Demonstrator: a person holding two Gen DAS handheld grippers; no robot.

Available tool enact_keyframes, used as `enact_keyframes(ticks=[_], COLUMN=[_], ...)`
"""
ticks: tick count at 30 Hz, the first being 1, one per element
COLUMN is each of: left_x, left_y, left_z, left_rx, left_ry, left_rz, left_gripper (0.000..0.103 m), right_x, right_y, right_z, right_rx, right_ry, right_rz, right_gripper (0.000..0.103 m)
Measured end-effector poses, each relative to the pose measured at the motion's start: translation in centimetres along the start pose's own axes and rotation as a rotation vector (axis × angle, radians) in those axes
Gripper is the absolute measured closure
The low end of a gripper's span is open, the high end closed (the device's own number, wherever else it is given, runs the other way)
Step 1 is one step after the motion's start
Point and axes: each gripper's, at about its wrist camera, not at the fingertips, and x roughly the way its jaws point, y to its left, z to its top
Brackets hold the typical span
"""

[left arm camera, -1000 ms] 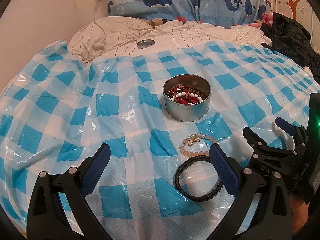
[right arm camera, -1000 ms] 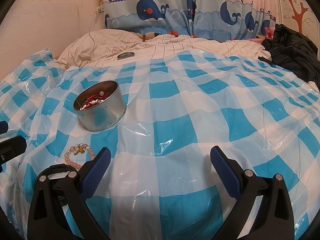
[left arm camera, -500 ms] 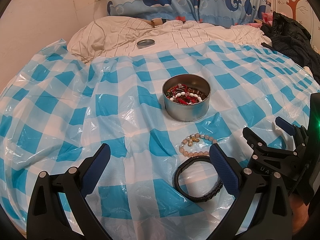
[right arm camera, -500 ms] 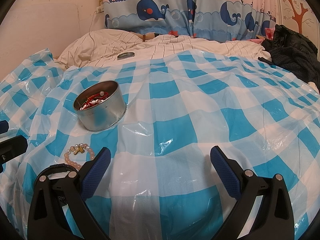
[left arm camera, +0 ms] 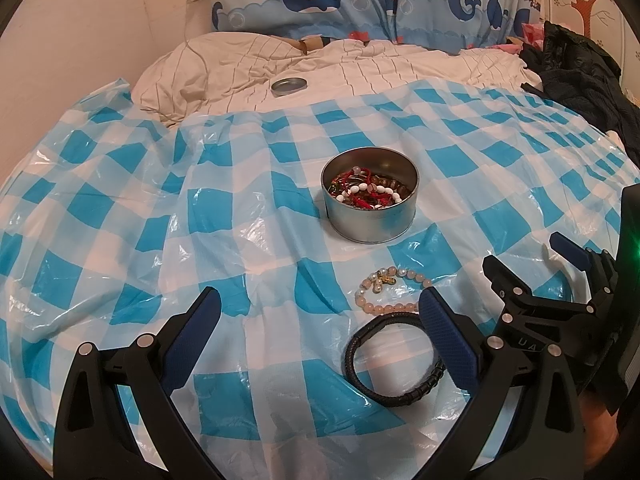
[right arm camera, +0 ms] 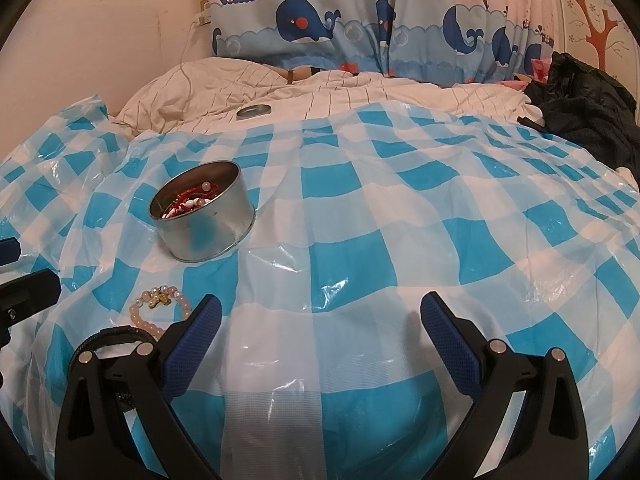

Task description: Organize jewelry

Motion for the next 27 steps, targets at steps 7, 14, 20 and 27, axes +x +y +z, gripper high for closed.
enact_keyframes(ticks=[7,14,20,27], left_x=[0.03,0.09,0.13,0.18], left_y=[0.0,-0.02,-0.04,-0.04], left_z=[0.0,0.0,-0.05,0.01], left_rx=[0.0,0.002,0.001,0.002], left_ry=[0.001,0.004,0.004,0.004], left_rz=[0.0,-0.001,0.0,-0.001], left_gripper=[0.008,0.008,0.008,0.008], right_x=[0.0,0.08,0.19,0.15], right_y=[-0.2,-0.17,0.01,-0.08], right_z=[-0.24,-0.28,-0.16,-0.21], right_rx=[0.0,-0.002,-0.002,-0.003], right_ry=[0.005,0.006,0.006,0.007], right_rz=[-0.002,-0.002,-0.002,-0.003], right_gripper=[0.008,0.008,0.008,0.008])
